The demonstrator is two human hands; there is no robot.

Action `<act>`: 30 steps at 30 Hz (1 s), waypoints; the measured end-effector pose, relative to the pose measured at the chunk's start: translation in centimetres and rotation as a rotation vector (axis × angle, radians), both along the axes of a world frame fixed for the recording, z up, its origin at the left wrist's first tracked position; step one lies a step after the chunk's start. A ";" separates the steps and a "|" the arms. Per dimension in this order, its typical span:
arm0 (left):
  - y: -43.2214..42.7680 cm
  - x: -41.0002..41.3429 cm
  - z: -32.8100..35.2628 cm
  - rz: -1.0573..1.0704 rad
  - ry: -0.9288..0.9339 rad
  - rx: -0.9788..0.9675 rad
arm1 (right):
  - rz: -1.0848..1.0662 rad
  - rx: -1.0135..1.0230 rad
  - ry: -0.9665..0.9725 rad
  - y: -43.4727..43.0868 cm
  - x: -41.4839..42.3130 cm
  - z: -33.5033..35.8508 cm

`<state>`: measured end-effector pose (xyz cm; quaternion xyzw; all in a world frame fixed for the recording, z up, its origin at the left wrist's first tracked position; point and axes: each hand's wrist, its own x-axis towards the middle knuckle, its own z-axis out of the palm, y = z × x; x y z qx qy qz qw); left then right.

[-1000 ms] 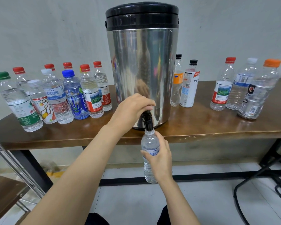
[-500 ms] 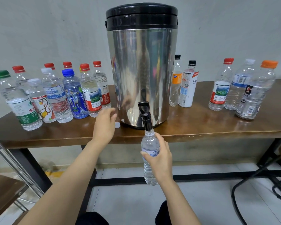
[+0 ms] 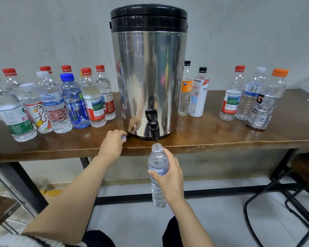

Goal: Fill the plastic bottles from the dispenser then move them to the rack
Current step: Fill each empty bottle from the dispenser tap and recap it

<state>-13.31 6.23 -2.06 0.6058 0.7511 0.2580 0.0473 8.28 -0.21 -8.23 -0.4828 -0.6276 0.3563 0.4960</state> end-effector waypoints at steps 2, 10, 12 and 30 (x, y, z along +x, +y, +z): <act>-0.6 0.2 0.0 0.007 -0.065 0.029 | 0.011 0.006 -0.004 -0.4 -0.1 0.2; -7.0 1.4 4.5 -0.073 -0.654 0.364 | 0.095 0.054 -0.009 -2.4 -1.2 2.3; -9.1 2.1 6.4 -0.137 -0.760 0.366 | 0.120 0.092 -0.004 -2.8 -1.6 3.7; -15.2 1.1 13.5 -0.266 -0.511 0.324 | 0.312 0.231 -0.059 -4.6 -5.8 10.0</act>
